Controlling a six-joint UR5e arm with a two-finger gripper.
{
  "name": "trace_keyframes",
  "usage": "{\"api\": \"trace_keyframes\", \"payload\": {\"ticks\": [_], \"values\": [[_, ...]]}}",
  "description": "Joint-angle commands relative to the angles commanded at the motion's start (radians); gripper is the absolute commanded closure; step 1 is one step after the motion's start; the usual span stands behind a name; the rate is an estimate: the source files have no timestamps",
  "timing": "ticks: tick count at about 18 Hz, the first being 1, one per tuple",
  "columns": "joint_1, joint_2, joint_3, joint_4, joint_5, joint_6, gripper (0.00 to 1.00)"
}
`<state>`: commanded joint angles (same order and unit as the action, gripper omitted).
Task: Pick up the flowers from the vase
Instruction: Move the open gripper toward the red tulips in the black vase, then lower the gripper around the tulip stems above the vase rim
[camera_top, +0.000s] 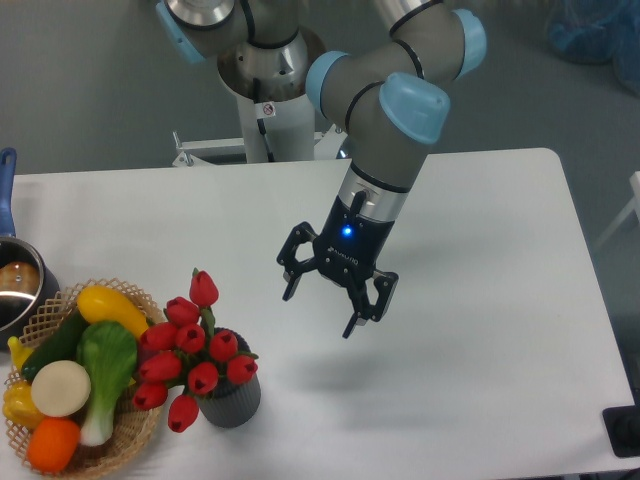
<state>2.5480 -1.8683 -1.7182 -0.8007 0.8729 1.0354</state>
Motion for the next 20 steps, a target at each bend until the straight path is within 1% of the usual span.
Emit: {"api": "trace_keyframes", "payload": {"ticks": [6,9,14,20], "values": [[-0.015,-0.037,0.035,0.005,-0.103,0.006,0.0],[-0.061,-0.074,0.069,0.005,-0.11,0.005,0.0],[-0.087,-0.106,0.103,0.006,-0.143,0.005,0.0],[-0.101,-0.127,0.103,0.005,-0.202,0.006,0.0]]}}
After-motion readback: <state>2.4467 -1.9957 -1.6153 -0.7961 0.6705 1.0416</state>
